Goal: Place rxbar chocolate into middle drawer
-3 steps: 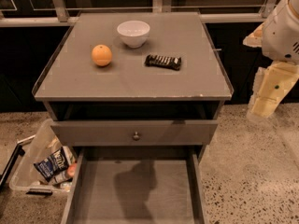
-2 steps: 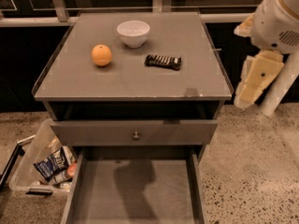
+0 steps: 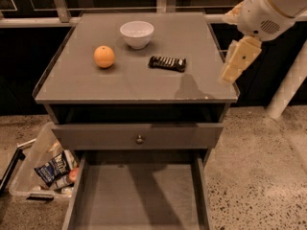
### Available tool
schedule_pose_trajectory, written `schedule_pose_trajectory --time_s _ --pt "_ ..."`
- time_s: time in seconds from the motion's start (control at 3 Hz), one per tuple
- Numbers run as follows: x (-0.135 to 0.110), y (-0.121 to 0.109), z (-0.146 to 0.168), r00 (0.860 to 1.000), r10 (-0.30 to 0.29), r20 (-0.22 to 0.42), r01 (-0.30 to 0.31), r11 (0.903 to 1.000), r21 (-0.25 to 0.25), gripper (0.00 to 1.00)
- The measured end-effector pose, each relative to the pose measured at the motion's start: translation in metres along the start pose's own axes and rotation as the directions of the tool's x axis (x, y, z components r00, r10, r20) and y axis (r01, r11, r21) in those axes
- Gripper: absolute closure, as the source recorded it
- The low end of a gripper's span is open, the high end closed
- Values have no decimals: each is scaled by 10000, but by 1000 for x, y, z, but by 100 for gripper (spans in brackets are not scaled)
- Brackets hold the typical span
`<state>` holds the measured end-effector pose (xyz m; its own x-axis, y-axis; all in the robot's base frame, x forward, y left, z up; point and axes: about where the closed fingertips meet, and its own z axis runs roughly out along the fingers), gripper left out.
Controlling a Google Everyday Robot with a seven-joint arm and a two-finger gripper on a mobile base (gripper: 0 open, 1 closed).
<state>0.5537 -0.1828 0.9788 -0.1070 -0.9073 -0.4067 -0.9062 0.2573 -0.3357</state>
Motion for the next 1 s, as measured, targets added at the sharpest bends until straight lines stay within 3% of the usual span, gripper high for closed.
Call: schedule_pose_trajectory --time_s 0.33,1.0 --pt "-13 -35 34 9960 171 882 -160 9998 -126 0" --pt "-24 -40 43 9925 110 1214 -104 9999 -56 0"
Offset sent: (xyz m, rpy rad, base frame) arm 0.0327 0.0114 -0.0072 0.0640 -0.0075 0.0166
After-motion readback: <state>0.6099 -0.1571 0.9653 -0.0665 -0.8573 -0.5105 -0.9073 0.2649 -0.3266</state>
